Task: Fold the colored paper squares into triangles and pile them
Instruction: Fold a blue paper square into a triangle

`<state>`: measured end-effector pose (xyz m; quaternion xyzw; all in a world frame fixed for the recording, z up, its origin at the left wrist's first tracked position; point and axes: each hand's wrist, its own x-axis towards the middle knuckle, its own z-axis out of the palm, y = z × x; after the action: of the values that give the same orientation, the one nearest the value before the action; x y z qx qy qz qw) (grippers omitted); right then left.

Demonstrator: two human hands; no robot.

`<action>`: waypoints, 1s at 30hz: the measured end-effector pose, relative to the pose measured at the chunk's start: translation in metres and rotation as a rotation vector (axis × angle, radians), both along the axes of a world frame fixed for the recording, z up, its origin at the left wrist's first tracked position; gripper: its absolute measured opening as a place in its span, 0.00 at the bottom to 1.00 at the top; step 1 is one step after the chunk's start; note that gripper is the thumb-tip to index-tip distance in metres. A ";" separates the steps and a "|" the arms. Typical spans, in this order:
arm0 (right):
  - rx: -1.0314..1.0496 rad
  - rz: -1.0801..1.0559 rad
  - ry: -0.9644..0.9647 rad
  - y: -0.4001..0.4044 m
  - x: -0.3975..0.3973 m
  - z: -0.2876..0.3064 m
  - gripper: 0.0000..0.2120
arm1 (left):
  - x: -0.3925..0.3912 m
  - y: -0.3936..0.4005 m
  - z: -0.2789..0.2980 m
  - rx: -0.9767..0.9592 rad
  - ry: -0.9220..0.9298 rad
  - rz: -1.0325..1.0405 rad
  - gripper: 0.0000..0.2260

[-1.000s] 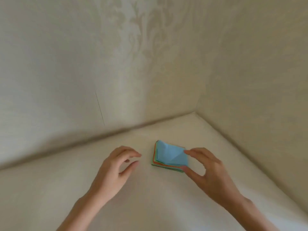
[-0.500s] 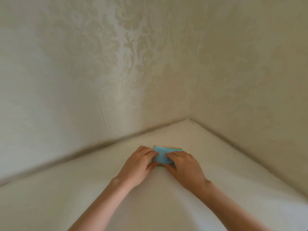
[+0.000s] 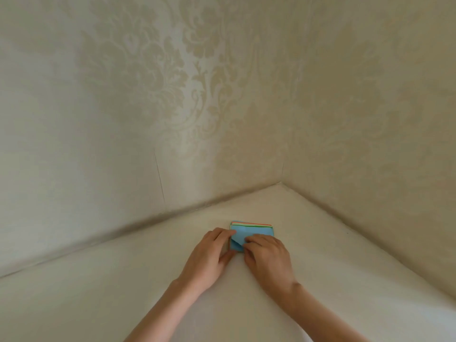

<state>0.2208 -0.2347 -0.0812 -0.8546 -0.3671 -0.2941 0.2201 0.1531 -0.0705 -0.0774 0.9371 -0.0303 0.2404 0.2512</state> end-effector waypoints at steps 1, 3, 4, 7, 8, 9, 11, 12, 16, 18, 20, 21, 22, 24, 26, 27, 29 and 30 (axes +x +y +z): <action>0.020 0.007 -0.007 -0.001 0.001 0.000 0.12 | -0.001 0.000 0.000 -0.008 -0.022 -0.006 0.18; 0.056 0.021 -0.048 -0.006 0.001 0.004 0.11 | -0.004 -0.002 0.002 -0.007 -0.072 -0.013 0.17; 0.073 0.033 -0.077 -0.010 0.001 0.008 0.09 | -0.006 -0.004 0.005 -0.002 -0.095 -0.011 0.16; 0.109 0.064 -0.180 -0.031 -0.006 0.022 0.02 | -0.014 -0.014 0.013 0.039 -0.187 0.028 0.13; 0.109 0.076 -0.201 -0.040 -0.011 0.026 0.02 | -0.017 -0.018 0.015 0.049 -0.218 0.031 0.12; 0.104 0.091 -0.215 -0.049 -0.016 0.028 0.02 | -0.021 -0.023 0.017 0.051 -0.243 0.013 0.11; 0.073 0.120 -0.211 -0.067 -0.028 0.027 0.04 | -0.030 -0.032 0.017 0.054 -0.264 -0.060 0.08; 0.049 0.125 -0.196 -0.074 -0.035 0.025 0.04 | -0.035 -0.037 0.016 0.061 -0.255 -0.099 0.07; -0.086 0.099 -0.111 -0.092 -0.055 0.010 0.03 | -0.046 -0.054 0.006 0.011 -0.130 -0.213 0.03; -0.105 0.088 -0.040 -0.096 -0.060 0.006 0.02 | -0.048 -0.059 0.000 -0.014 -0.043 -0.252 0.05; -0.103 0.078 0.022 -0.098 -0.063 0.005 0.01 | -0.052 -0.062 -0.005 -0.017 0.012 -0.269 0.09; -0.104 0.076 0.059 -0.100 -0.065 0.004 0.02 | -0.054 -0.063 -0.008 -0.020 0.020 -0.271 0.11; -0.104 0.071 0.099 -0.100 -0.067 0.004 0.04 | -0.055 -0.065 -0.009 -0.026 0.019 -0.267 0.12; -0.073 0.056 0.207 -0.101 -0.070 0.004 0.09 | -0.056 -0.069 -0.010 -0.050 0.006 -0.237 0.12; -0.003 0.044 0.340 -0.099 -0.068 0.003 0.12 | -0.054 -0.072 -0.009 -0.083 -0.003 -0.184 0.12; 0.028 0.038 0.397 -0.098 -0.066 0.003 0.14 | -0.052 -0.074 -0.008 -0.100 -0.005 -0.158 0.11; 0.063 0.033 0.472 -0.095 -0.061 0.002 0.15 | -0.050 -0.078 -0.007 -0.135 -0.001 -0.116 0.07; 0.074 0.030 0.493 -0.093 -0.060 0.002 0.15 | -0.049 -0.079 -0.007 -0.153 0.002 -0.098 0.06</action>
<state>0.1606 -0.3277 -0.0792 -0.8863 -0.3039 -0.0864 0.3385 0.1040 -0.1498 -0.0844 0.9129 -0.0573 0.2285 0.3335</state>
